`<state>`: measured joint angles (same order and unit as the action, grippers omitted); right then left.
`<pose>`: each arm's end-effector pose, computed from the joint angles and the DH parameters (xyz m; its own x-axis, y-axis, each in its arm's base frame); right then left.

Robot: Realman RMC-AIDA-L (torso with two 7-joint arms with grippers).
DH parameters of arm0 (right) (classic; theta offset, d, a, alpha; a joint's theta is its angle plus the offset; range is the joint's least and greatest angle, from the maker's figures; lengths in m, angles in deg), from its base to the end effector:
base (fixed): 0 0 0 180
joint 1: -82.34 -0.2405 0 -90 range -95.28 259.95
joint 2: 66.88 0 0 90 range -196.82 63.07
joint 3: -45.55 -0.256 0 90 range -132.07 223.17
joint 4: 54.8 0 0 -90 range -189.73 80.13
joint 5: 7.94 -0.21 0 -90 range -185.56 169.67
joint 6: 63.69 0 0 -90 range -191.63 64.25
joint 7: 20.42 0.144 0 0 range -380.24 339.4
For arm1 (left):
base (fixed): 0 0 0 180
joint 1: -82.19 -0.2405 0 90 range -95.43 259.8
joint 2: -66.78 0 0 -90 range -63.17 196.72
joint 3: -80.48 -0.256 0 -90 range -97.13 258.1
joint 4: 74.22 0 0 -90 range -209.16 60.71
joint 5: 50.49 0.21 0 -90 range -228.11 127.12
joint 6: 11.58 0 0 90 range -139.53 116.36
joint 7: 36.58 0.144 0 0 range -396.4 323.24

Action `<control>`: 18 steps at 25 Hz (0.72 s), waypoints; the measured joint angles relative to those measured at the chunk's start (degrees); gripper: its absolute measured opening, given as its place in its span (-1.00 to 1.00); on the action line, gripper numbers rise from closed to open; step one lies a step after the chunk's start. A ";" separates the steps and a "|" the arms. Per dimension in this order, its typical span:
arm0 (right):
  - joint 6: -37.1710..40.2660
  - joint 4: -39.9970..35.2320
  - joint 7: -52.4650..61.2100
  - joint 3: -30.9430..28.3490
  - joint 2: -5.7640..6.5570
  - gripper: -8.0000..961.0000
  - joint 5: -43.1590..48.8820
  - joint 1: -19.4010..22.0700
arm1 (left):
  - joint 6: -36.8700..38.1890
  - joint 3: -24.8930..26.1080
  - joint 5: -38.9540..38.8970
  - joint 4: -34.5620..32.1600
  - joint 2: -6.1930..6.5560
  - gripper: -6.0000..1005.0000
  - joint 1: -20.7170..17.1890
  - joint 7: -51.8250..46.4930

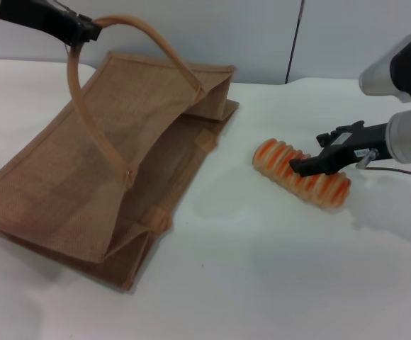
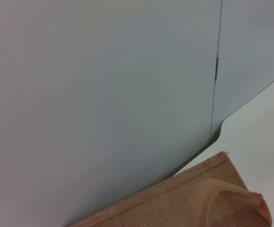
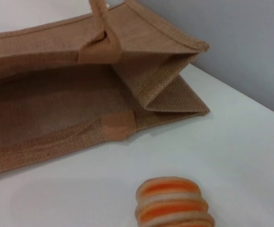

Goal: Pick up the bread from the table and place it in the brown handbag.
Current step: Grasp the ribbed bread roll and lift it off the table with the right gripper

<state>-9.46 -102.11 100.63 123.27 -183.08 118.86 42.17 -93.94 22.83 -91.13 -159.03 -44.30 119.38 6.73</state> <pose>0.2096 0.4188 -0.0331 0.8691 -0.4867 -0.0885 -0.4690 -0.7536 -0.4606 -0.1553 0.4119 0.1380 0.8687 0.4597 0.1843 0.4623 -0.6192 -0.6347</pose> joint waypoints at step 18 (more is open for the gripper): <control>3.02 -0.02 0.05 0.10 0.05 0.72 0.55 -0.08 | -0.09 -0.02 0.03 -0.10 -0.02 -0.76 0.47 -0.12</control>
<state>-6.44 -102.13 100.68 123.37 -183.03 119.41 42.09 -94.03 22.80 -91.10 -159.13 -44.32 119.85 6.62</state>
